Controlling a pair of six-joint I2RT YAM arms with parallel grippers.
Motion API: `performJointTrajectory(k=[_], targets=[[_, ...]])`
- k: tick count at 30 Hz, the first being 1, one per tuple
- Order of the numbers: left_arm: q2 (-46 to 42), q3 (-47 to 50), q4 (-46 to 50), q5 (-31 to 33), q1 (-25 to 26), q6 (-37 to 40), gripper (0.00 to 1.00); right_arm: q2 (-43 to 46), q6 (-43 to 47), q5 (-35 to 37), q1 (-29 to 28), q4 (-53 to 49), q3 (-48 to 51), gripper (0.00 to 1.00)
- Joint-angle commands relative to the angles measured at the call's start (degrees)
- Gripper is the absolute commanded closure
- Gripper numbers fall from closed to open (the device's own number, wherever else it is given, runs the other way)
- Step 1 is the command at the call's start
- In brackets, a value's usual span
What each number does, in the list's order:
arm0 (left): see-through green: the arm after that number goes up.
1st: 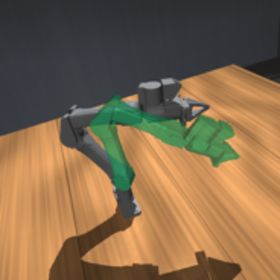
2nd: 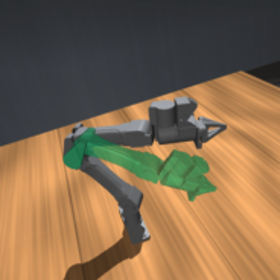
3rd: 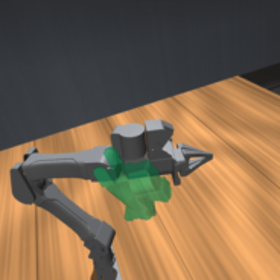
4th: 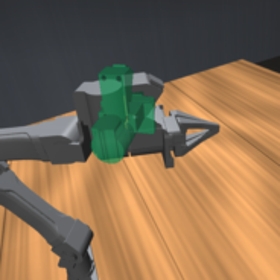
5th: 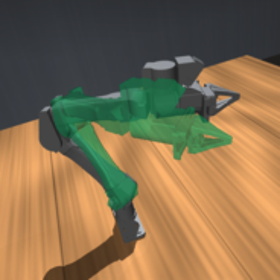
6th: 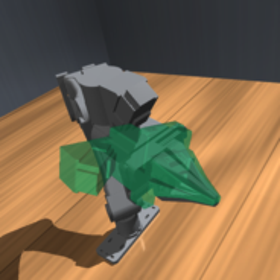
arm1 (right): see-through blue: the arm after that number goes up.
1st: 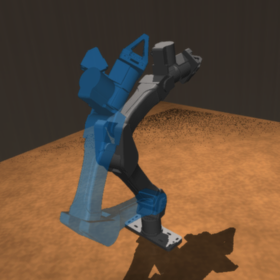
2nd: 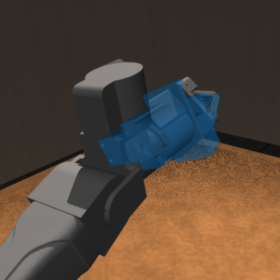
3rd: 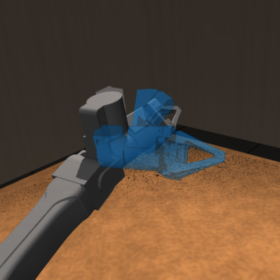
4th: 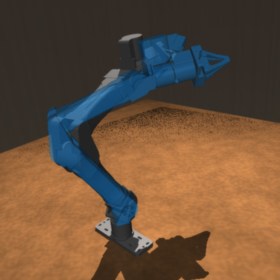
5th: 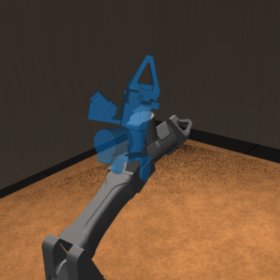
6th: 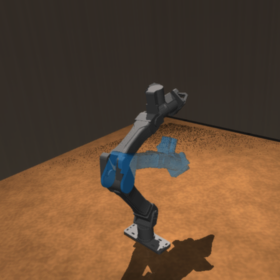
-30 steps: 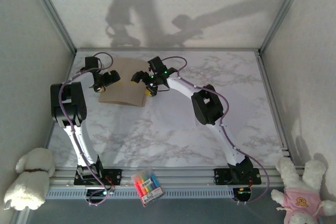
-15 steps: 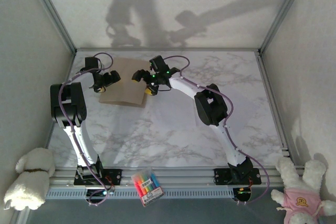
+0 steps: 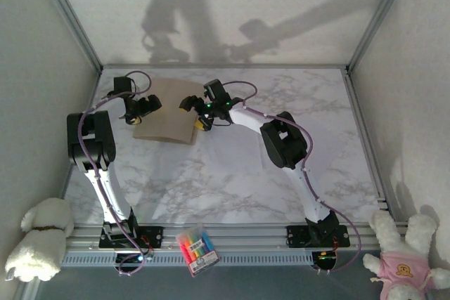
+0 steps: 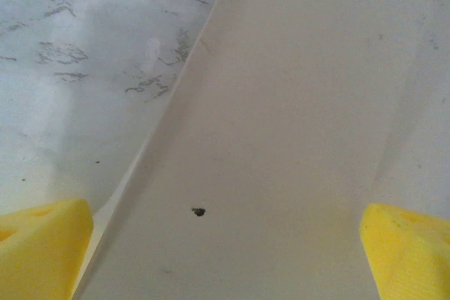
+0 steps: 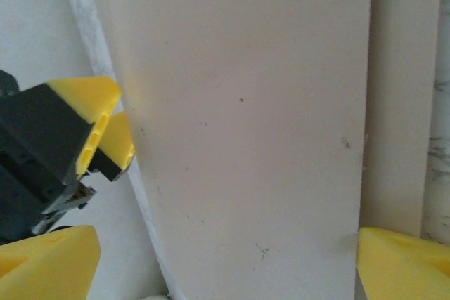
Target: Put the files into the folder
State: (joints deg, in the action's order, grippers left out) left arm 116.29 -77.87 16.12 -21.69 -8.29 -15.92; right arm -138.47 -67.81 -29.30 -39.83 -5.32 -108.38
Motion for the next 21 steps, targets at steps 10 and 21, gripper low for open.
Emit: performJointTrajectory(k=[10, 21], targets=[[-2.8, 1.0, 1.6, -4.1, 0.7, -1.5, 0.03, 5.0, -3.9, -3.5, -0.5, 12.4, 2.8, 0.07], [-2.9, 1.5, 1.5, -4.4, 0.7, -1.7, 0.03, 6.1, -7.2, -4.2, -0.3, 19.9, 6.0, 0.07]])
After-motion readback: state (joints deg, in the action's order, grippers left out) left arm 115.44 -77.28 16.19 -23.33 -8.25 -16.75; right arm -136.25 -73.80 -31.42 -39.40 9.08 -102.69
